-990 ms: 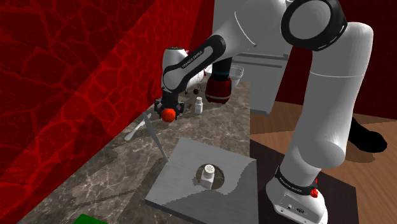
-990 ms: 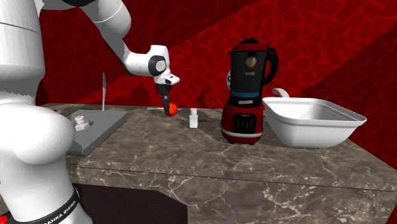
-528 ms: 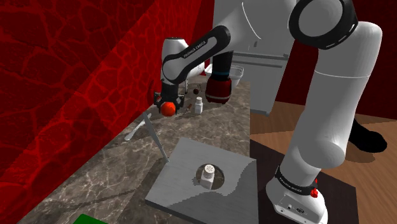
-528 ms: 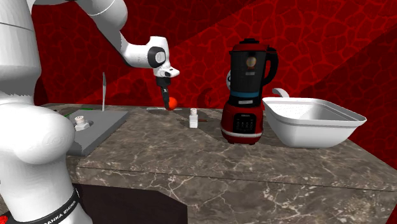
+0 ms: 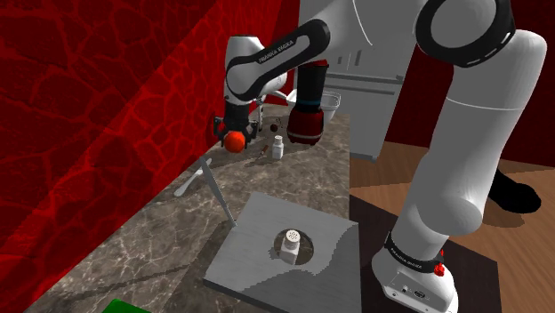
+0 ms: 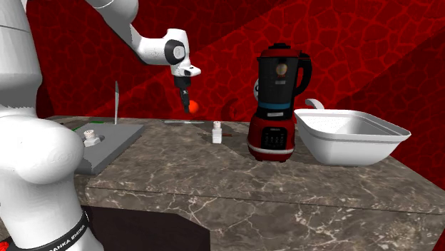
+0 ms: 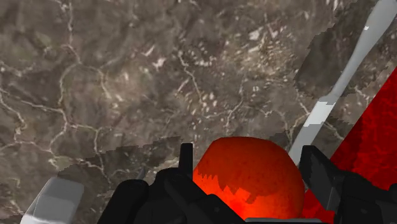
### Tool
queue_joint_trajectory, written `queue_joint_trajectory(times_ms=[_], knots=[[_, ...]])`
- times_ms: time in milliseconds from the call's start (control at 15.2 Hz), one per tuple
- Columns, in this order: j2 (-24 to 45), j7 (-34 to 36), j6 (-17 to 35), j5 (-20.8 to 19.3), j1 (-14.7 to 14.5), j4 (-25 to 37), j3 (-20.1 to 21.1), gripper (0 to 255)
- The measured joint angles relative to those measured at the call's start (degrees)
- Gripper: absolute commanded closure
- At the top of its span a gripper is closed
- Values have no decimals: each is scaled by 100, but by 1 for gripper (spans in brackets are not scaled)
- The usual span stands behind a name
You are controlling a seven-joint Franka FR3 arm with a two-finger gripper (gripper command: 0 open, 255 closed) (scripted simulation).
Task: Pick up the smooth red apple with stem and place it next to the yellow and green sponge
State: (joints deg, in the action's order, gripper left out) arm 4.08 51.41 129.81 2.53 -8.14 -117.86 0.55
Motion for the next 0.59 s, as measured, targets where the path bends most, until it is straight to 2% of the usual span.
queue_joint_trajectory(times_ms=[594], knots=[[-242, 48, -665, -21, -8, 425, 5, 255]])
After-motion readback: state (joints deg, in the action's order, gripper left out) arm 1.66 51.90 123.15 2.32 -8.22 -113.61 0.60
